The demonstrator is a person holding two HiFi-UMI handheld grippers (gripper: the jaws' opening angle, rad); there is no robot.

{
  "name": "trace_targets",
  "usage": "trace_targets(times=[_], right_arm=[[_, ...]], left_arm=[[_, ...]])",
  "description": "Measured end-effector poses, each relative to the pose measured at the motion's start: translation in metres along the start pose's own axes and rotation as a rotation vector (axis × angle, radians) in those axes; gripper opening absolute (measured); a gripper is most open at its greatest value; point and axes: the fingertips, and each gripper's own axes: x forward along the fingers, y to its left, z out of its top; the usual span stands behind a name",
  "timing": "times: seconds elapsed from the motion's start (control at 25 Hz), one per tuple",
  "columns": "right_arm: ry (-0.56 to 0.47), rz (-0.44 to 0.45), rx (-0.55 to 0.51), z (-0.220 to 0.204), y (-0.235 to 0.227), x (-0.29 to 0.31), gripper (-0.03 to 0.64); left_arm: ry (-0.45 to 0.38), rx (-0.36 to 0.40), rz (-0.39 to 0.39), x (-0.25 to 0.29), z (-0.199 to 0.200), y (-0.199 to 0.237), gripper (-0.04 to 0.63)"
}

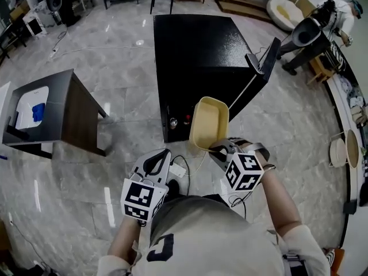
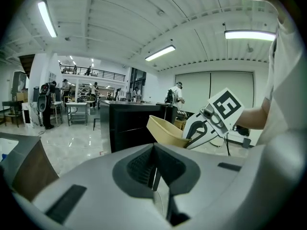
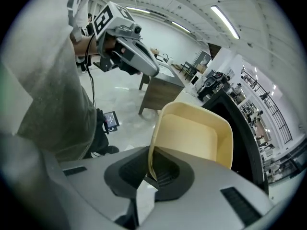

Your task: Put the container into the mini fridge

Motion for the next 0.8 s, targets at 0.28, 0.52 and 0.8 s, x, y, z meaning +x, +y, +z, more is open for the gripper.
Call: trace_targets(times=[0.28, 0.52, 0.8], right_arm=[[0.094, 0.024, 0.014, -0.018, -0.039, 0.036, 0.035], [0.149, 0.043, 0.002, -0.041, -0.073, 0.061, 0.035], [0.158, 0.045, -0.054, -0.067, -0.115, 0.085, 0.035]], left_arm=[[-0.009, 0.019, -0.077, 0.013, 0.010, 0.013, 0.057], [0.010, 0.015, -0.070, 0.019, 0.008, 0.020, 0.057], [0.030, -0.003, 0.007, 0.044, 0.012, 0.033, 0.057]])
